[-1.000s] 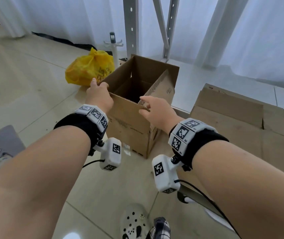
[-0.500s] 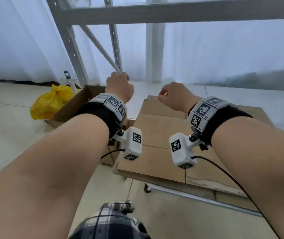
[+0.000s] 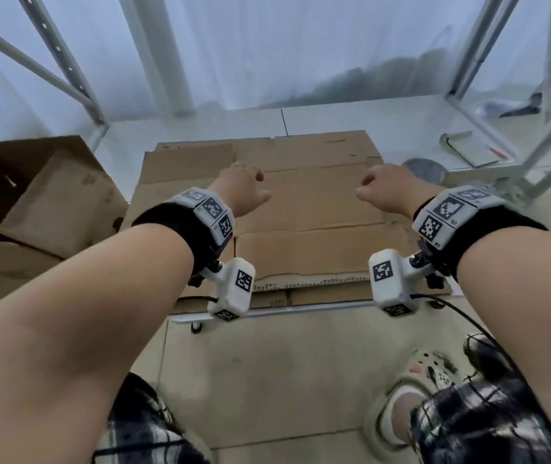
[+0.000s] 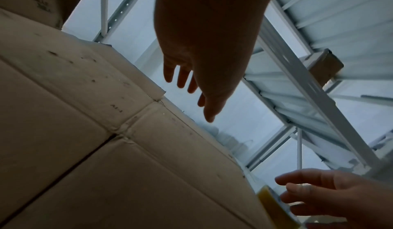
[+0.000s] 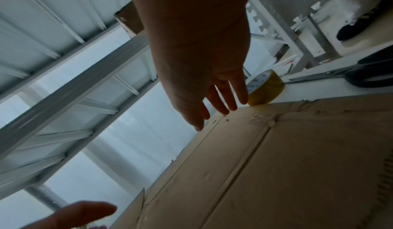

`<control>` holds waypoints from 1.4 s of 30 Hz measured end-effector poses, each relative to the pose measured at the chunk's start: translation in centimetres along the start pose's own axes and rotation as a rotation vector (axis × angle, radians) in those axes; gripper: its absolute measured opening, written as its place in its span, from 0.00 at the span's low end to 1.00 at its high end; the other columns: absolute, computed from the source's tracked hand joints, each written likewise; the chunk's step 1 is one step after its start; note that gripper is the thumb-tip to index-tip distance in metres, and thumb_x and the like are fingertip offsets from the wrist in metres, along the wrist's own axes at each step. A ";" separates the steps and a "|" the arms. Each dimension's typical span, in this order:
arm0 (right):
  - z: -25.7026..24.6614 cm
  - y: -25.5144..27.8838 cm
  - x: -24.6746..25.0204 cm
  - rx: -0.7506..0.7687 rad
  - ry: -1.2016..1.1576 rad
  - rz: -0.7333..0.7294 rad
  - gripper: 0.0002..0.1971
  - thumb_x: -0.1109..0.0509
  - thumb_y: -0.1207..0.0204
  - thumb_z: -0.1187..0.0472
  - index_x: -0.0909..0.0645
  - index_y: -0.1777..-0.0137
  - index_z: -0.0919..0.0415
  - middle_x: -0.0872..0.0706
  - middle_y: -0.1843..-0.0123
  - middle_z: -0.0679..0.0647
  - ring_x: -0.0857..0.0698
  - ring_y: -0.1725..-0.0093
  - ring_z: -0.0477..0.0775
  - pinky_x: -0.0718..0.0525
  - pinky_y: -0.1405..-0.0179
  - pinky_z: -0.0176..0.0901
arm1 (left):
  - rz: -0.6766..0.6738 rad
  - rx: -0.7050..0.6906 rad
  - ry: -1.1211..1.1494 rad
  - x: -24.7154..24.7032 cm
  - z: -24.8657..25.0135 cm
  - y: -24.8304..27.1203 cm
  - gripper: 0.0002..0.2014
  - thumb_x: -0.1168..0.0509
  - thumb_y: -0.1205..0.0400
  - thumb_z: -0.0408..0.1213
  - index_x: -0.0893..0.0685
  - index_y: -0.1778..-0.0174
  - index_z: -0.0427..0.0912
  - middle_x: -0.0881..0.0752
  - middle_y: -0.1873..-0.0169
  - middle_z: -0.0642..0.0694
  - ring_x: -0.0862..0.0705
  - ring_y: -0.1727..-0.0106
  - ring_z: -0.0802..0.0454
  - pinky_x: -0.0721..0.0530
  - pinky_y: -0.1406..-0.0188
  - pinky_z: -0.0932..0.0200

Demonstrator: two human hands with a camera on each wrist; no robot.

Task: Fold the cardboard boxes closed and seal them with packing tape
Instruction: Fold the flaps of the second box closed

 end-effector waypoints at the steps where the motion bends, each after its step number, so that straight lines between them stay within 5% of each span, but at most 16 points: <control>1: 0.5 -0.1 -0.6 -0.026 0.018 -0.030 0.19 0.37 0.18 0.56 0.20 0.36 0.71 0.17 0.35 0.65 0.20 0.35 0.65 0.23 0.37 0.49 | -0.038 -0.004 0.005 -0.8 0.1 0.1 0.27 0.37 0.18 0.50 0.30 0.25 0.41 0.30 0.26 0.38 0.29 0.27 0.40 0.31 0.27 0.47; 7: 2.4 -0.6 -5.3 -0.161 0.089 -0.247 0.21 0.36 0.17 0.54 0.24 0.33 0.72 0.19 0.34 0.65 0.20 0.35 0.64 0.23 0.41 0.47 | -0.400 -0.010 -0.081 -6.3 0.5 1.7 0.38 0.38 0.21 0.60 0.39 0.19 0.43 0.30 0.24 0.42 0.27 0.27 0.45 0.29 0.27 0.48; 12: 3.6 -0.6 -6.6 -0.243 0.095 -0.313 0.29 0.31 0.20 0.49 0.28 0.27 0.69 0.21 0.30 0.63 0.21 0.33 0.63 0.26 0.44 0.46 | -0.402 0.020 -0.145 -7.3 -0.6 1.9 0.41 0.36 0.25 0.65 0.38 0.20 0.48 0.36 0.23 0.43 0.28 0.27 0.43 0.29 0.27 0.43; 20: 5.6 -0.6 -6.8 -0.363 0.063 -0.253 0.48 0.22 0.28 0.49 0.48 0.19 0.66 0.28 0.26 0.67 0.26 0.28 0.68 0.25 0.36 0.58 | -0.393 0.001 -0.218 -8.2 -0.8 1.7 0.47 0.32 0.31 0.68 0.41 0.19 0.51 0.39 0.21 0.45 0.35 0.24 0.40 0.31 0.27 0.37; 23: 5.7 -0.4 -6.0 -0.372 0.116 -0.225 0.42 0.24 0.26 0.52 0.43 0.22 0.70 0.26 0.27 0.67 0.25 0.28 0.68 0.25 0.33 0.58 | -0.396 -0.018 -0.215 -8.3 -0.6 2.1 0.51 0.30 0.33 0.67 0.45 0.18 0.53 0.44 0.19 0.46 0.40 0.21 0.39 0.35 0.24 0.37; 28: 5.9 -0.2 -3.4 -0.310 0.100 -0.111 0.19 0.30 0.20 0.63 0.25 0.36 0.76 0.19 0.35 0.68 0.21 0.34 0.67 0.23 0.41 0.51 | -0.483 -0.014 -0.190 -10.2 -0.3 3.2 0.65 0.28 0.41 0.71 0.67 0.19 0.60 0.68 0.18 0.47 0.64 0.17 0.40 0.50 0.22 0.30; 37: 7.9 -1.3 -2.9 -0.326 -0.516 0.097 0.28 0.33 0.23 0.47 0.25 0.35 0.71 0.16 0.42 0.68 0.17 0.43 0.70 0.19 0.38 0.65 | -0.453 -0.145 -0.161 -10.0 2.6 4.1 0.69 0.28 0.41 0.72 0.76 0.23 0.61 0.76 0.21 0.47 0.71 0.19 0.43 0.54 0.23 0.27; 42: 6.0 -0.6 -1.0 -0.310 -0.674 0.188 0.25 0.39 0.20 0.50 0.25 0.35 0.73 0.17 0.44 0.68 0.17 0.45 0.65 0.19 0.46 0.53 | -0.325 -0.258 -0.191 -8.4 5.0 4.3 0.66 0.27 0.36 0.68 0.75 0.22 0.58 0.73 0.20 0.45 0.68 0.18 0.43 0.54 0.22 0.29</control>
Point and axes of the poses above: each hand's wrist, its own y-axis away from the middle knuckle, its own x-axis out of the back of the hand, z = x × y, the point moved 8 cm from there along -y, towards the middle knuckle
